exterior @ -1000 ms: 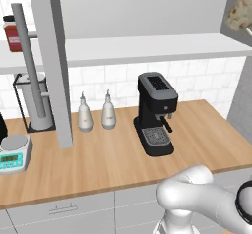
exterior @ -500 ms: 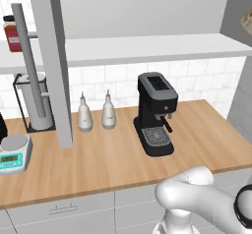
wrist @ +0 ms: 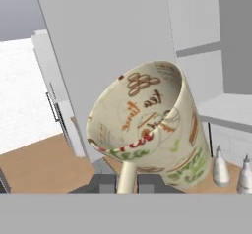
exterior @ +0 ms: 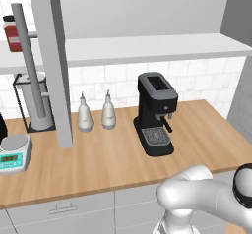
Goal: Gather all objects into one cabinet and sort the glasses and bowls to opposite sides.
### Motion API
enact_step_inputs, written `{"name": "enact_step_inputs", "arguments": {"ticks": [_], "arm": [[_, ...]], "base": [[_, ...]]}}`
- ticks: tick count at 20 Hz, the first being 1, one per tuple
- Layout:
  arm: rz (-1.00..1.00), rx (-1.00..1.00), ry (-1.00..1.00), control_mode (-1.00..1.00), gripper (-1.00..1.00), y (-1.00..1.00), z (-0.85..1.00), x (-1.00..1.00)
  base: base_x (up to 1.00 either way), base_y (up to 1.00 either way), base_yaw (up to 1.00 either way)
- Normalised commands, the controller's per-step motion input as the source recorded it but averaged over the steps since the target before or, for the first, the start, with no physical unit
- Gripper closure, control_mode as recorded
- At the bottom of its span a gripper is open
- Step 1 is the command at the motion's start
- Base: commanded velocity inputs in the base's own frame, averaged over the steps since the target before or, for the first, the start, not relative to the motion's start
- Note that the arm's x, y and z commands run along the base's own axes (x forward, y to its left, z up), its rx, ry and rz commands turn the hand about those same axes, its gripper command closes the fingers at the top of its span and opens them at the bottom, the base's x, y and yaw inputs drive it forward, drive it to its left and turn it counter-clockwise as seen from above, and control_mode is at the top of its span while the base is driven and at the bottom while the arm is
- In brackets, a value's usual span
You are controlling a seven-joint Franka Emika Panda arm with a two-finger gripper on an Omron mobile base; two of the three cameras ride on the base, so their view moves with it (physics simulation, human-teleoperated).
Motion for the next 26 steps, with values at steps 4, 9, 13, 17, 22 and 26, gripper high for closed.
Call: {"name": "enact_step_inputs", "arguments": {"ticks": [4,9,13,17,22,26], "arm": [[0.0,0.0,0.0,-1.0,1.0,0.0,0.0,0.0],[0.0,0.0,0.03,-1.0,1.0,0.0,0.0,0.0],[0.0,-0.01,0.0,-1.0,1.0,0.0,-0.01,0.0],[0.0,-0.06,0.0,-1.0,1.0,0.0,-0.14,0.0],[0.0,-0.05,0.0,-1.0,1.0,0.0,-0.2,-0.01],[0.0,-0.04,0.0,-1.0,1.0,0.0,-0.15,-0.01]], "base": [[0.0,0.0,0.0],[0.0,0.0,0.0],[0.0,0.0,0.0],[0.0,0.0,0.0],[0.0,0.0,0.0],[0.0,0.0,0.0]]}}
